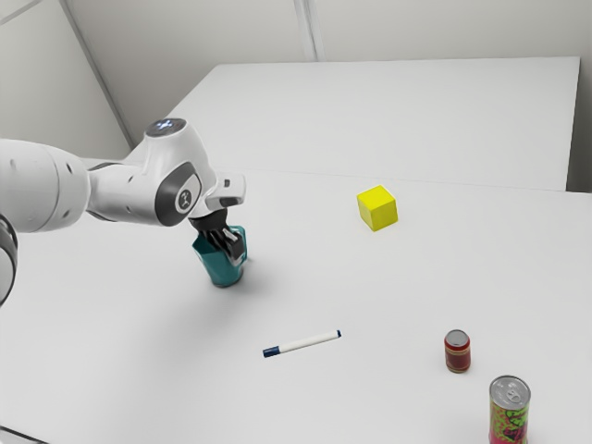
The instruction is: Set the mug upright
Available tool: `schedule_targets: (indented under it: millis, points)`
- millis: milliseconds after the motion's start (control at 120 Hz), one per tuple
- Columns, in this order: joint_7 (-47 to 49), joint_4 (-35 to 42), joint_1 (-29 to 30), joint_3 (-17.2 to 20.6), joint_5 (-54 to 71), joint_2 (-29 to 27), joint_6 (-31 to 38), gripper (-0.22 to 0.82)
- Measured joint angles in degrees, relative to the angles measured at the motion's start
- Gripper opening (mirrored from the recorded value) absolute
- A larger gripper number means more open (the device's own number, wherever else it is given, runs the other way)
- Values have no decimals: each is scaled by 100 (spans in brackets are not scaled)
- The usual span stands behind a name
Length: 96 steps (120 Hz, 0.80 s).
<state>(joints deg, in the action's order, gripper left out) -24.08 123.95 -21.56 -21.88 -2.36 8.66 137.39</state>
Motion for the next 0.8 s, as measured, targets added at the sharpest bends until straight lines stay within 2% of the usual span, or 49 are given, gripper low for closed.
schedule_targets:
  millis: [225,425,500,600,800]
  points:
    - [20,0,-50,1,-1,-224,-40,45]
    - [47,-31,-139,13,-11,-857,-212,54]
    - [56,-320,-145,23,-42,-958,-415,56]
    - [132,-1050,-128,27,-54,-904,-1021,58]
    - [456,-2868,-10,33,-14,-284,-3022,59]
